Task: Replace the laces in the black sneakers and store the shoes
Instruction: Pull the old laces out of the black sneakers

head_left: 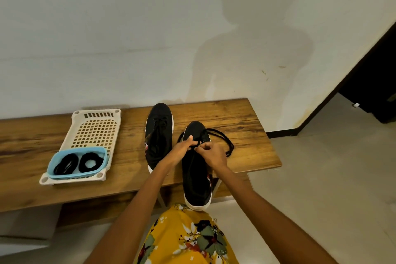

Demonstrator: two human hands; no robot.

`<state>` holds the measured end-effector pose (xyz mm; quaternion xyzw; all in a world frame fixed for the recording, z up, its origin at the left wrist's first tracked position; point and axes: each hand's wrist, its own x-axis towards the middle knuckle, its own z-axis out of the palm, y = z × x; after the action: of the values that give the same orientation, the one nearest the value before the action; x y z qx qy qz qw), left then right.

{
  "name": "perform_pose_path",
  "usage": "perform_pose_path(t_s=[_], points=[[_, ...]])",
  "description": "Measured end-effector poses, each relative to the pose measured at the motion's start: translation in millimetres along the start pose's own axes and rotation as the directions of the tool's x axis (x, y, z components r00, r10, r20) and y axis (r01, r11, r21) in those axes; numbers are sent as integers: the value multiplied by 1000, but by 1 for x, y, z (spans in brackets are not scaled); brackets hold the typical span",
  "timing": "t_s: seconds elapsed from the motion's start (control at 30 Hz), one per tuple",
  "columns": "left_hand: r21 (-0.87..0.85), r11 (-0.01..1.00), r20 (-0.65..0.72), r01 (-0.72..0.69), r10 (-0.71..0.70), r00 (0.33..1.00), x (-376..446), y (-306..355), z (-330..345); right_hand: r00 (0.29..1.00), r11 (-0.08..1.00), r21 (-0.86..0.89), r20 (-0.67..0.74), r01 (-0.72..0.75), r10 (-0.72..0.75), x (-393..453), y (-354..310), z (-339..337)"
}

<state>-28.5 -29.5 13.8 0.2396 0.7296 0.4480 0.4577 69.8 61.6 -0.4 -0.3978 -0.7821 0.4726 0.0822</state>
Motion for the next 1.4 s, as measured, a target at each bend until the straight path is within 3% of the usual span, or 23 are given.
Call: perform_pose_path(t_s=[0.07, 0.13, 0.2, 0.27, 0.33, 0.43, 0.57, 0.73, 0.9, 1.07, 1.17, 1.23, 1.33, 1.4], points=[[29, 999, 2, -29, 29, 1000, 2, 2, 1, 1000, 998, 63, 0, -24, 24, 5, -10, -6], [45, 996, 16, -74, 73, 997, 1, 5, 0, 995, 966, 245, -26, -84, 94, 12, -25, -16], [98, 988, 36, -120, 117, 992, 1, 4, -2, 973, 855, 478, 2, -204, 231, 19, -32, -27], [252, 954, 28, -164, 162, 986, 1, 3, -1, 941, 727, 615, 78, -305, 329, 20, -26, -29], [460, 869, -54, -181, 231, 972, 6, 1, -1, 930, 665, 666, 125, -338, 347, 17, -12, -23], [577, 800, -154, -165, 304, 940, 9, 8, -2, 977, 801, 562, 155, -206, 143, 6, 3, -13], [429, 855, -258, -291, 424, 868, 9, 41, -1, 982, 889, 458, 159, 20, -104, -6, 15, -2], [156, 952, -90, -263, 278, 956, 10, 59, 4, 987, 918, 375, 47, 126, -154, -10, 14, 4], [311, 930, -90, -198, 236, 968, 13, 37, -5, 961, 950, 147, -27, 276, -275, -3, -3, 1], [205, 965, -142, -161, 192, 971, 10, 19, -5, 981, 922, 333, -62, 196, -186, 4, -19, -18], [198, 966, -176, -169, 205, 963, 8, 12, -3, 995, 849, 518, -46, 102, -92, 9, -30, -24], [293, 939, -152, -180, 231, 961, 6, 3, -6, 998, 775, 629, -39, 64, -51, 9, -36, -27], [570, 811, -114, -131, 237, 965, 7, -14, -9, 997, 643, 765, -69, 28, 39, 8, -38, -32], [579, 813, -157, -56, 178, 971, 6, -16, -10, 993, 603, 798, -80, 9, 91, 6, -32, -34]])
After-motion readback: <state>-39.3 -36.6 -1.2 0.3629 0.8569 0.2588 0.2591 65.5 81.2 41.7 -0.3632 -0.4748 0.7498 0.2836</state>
